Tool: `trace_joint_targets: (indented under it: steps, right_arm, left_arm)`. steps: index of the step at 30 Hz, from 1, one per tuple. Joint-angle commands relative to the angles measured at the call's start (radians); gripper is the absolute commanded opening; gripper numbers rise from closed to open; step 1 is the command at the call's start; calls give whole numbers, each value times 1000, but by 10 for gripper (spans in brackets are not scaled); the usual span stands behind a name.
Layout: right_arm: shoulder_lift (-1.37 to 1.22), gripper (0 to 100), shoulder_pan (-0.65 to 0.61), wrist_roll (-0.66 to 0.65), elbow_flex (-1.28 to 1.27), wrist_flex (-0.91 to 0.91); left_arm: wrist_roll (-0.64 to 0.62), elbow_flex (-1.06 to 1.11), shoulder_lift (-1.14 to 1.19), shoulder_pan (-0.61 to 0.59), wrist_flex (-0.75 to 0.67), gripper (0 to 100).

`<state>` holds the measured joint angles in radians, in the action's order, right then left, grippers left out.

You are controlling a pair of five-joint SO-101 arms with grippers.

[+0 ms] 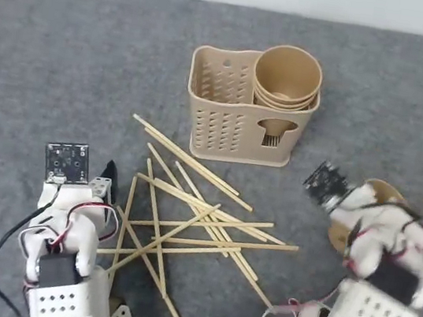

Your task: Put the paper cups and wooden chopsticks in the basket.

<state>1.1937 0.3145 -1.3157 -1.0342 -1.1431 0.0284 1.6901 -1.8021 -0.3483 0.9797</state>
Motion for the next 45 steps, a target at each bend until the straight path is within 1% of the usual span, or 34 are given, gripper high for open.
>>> trace_joint_targets:
  steps: [1, 3, 4, 8, 11, 14, 17, 22, 25, 28, 35, 45]
  right_arm:
    - [177, 165, -16, -12, -94, -5]
    - [274, 237, -15, -12, -127, -24]
    - [320, 253, -15, -12, -132, -59]
    - [473, 214, -22, 5, -97, -254]
    - [510, 178, -54, 114, -29, -349]
    - [475, 169, -71, 227, 61, -410]
    - [360, 169, -64, 362, 170, -429]
    - [54, 168, -48, 565, 373, -479]
    - [-105, 167, -47, 658, 476, -484]
    - [-239, 168, -1, 723, 563, -475]
    - [-498, 167, 102, 736, 652, -463]
    - [-714, 166, 120, 733, 598, -326]
  left_arm:
    - [-3, -4, -11, -8, -28, 185]
    - [-3, -4, -11, -8, -28, 185]
    - [-3, -4, -11, -8, -28, 185]
    - [-3, -4, -11, -8, -26, 185]
    - [-3, -4, -11, -8, -23, 185]
    - [-3, -4, -11, -8, -23, 185]
    - [-3, -4, -11, -8, -21, 185]
    - [-3, -4, -11, -9, -21, 185]
    - [-3, -4, -11, -34, -21, 185]
    - [-3, -4, -11, -44, -23, 185]
    - [-3, -4, -11, -41, -23, 185]
    - [-3, -4, -11, -40, -23, 185]
